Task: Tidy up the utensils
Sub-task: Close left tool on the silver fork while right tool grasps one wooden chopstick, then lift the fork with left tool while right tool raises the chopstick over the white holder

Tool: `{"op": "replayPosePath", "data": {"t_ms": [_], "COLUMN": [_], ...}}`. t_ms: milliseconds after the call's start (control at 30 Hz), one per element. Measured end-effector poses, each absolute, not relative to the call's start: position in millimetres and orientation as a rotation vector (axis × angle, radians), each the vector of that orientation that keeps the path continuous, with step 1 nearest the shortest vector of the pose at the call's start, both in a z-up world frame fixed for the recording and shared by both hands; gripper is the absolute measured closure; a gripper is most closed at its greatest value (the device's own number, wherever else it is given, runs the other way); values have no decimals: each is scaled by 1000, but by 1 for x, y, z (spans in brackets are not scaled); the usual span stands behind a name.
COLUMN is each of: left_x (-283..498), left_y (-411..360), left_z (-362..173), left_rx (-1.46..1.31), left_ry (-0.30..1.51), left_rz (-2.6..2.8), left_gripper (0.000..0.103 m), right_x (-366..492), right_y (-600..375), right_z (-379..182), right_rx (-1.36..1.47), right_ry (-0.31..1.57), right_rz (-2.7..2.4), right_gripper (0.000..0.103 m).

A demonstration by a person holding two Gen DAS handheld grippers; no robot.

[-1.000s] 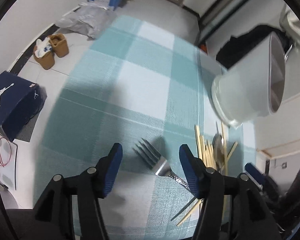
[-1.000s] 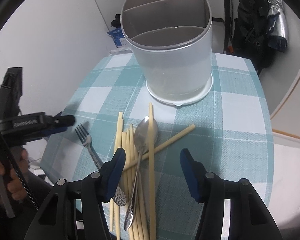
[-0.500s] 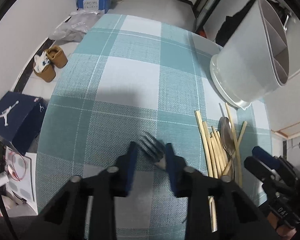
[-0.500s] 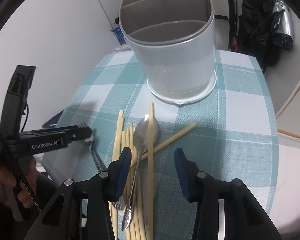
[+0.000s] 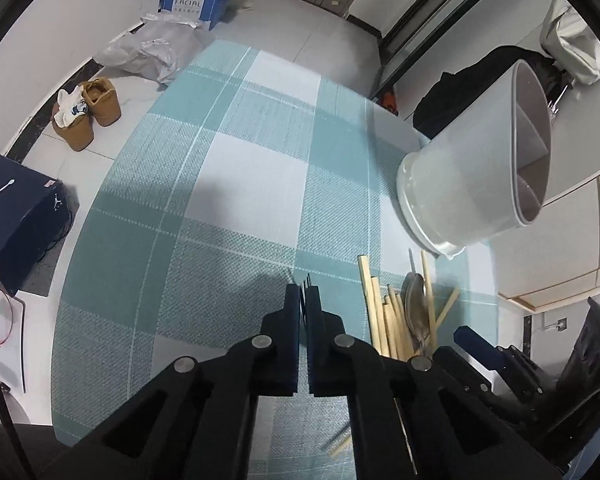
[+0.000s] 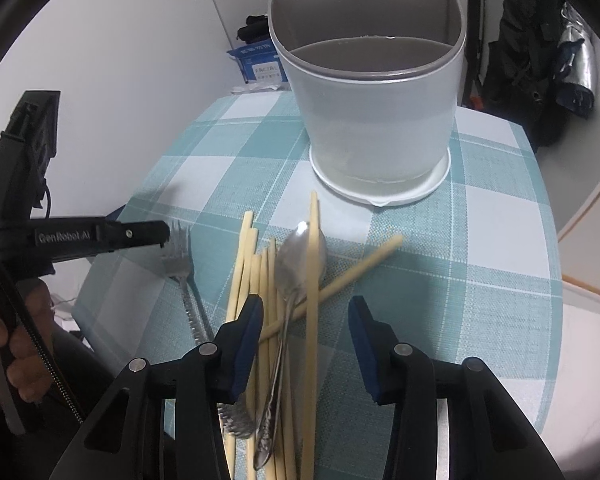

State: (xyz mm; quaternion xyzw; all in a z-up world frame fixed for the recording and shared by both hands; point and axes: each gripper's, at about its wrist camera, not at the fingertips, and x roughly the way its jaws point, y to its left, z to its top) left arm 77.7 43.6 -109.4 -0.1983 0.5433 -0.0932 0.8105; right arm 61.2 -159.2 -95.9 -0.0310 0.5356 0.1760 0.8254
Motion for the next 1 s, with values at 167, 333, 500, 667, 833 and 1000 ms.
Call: {"op": "replayPosePath", "data": {"t_ms": [167, 333, 500, 667, 833, 1000], "left_x": [74, 74, 72, 70, 67, 65], "left_y": [52, 62, 67, 68, 69, 72], "left_z": [-102, -92, -82, -79, -76, -73], "left_rx": [-461, -501, -517, -512, -498, -505], "left_ry": [1122, 1059, 1007, 988, 980, 967], "left_rz": [-187, -160, -150, -147, -149, -151], "left_gripper": [103, 103, 103, 103, 103, 103], "right_x": [60, 61, 61, 58, 56, 50], "right_y": [-165, -171, -174, -181, -196, -204], "right_z": [-93, -98, -105, -102, -99, -92], "right_rx": [-54, -58, -61, -76, -34, -48], "right_ry": [1136, 1168, 1197, 1195, 1214, 1231], "right_rz": [361, 334, 325, 289, 253, 263], "right_gripper": [60, 73, 91, 99, 100, 101]}}
